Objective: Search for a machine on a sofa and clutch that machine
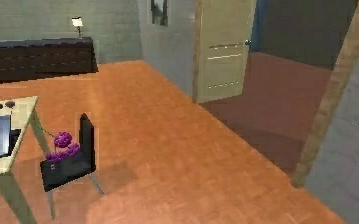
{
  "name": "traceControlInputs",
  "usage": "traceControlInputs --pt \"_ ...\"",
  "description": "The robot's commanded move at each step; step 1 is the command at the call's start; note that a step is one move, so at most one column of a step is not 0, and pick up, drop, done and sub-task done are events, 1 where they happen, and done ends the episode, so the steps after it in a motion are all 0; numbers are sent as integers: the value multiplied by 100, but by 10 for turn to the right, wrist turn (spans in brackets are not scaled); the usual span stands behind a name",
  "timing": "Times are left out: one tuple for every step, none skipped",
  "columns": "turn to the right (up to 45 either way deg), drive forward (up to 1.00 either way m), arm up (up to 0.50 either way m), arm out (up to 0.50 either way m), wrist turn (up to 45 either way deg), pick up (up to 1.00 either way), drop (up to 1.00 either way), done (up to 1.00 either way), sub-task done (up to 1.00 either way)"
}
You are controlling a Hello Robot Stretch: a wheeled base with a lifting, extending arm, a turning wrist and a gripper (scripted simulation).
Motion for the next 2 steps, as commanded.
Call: traceControlInputs --pt "90 0 0 0 0 0 0 0 0" --pt "0 100 0 0 0 0 0 0 0"
